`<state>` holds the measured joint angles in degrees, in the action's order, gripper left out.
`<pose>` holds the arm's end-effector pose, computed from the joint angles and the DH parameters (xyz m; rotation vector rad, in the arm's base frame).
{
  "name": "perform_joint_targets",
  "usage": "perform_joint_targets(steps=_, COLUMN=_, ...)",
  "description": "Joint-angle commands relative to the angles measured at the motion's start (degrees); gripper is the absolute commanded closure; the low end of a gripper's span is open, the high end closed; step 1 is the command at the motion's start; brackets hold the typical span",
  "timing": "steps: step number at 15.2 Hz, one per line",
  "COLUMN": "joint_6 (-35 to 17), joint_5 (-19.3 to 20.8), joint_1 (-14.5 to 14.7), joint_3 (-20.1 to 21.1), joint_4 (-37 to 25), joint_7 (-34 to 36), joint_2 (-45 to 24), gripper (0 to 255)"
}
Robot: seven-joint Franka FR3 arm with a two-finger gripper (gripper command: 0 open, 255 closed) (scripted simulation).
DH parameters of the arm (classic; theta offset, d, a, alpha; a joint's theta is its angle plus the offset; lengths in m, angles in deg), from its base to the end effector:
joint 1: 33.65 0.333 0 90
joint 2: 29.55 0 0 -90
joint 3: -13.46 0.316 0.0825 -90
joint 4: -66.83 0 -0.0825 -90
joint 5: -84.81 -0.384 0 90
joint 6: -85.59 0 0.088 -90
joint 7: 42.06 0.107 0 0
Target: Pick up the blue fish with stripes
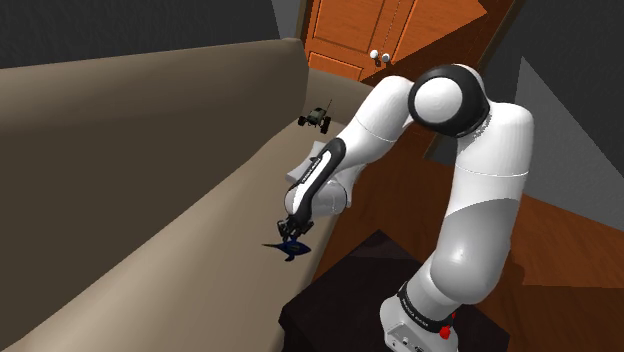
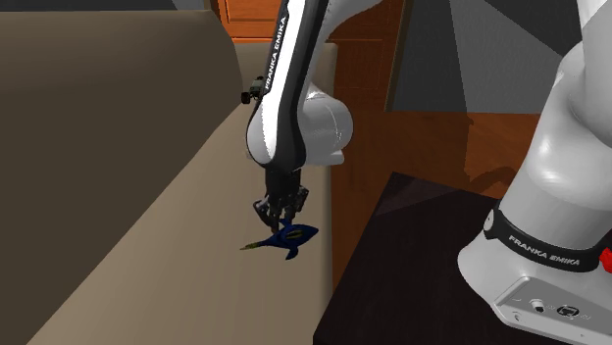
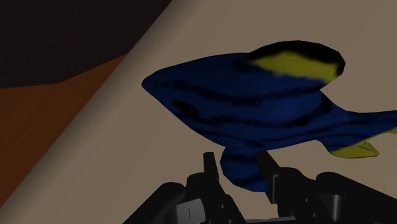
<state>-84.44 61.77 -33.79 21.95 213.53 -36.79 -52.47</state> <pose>0.4317 0.0436 0.1222 -2.9674 0.5313 0.0224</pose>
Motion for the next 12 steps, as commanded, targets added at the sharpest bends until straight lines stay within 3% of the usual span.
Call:
perform_joint_targets(steps=1, joint_6=1.4, joint_5=0.4, joint_1=0.6, joint_3=-0.5, joint_4=0.8, joint_7=0.7, joint_2=2.2, gripper=255)
perform_joint_targets(steps=12, joint_6=8.5, joint_5=3.5, joint_1=2.5, joint_3=-3.0, joint_4=2.8, joint_7=4.2, joint_2=11.2, gripper=255)
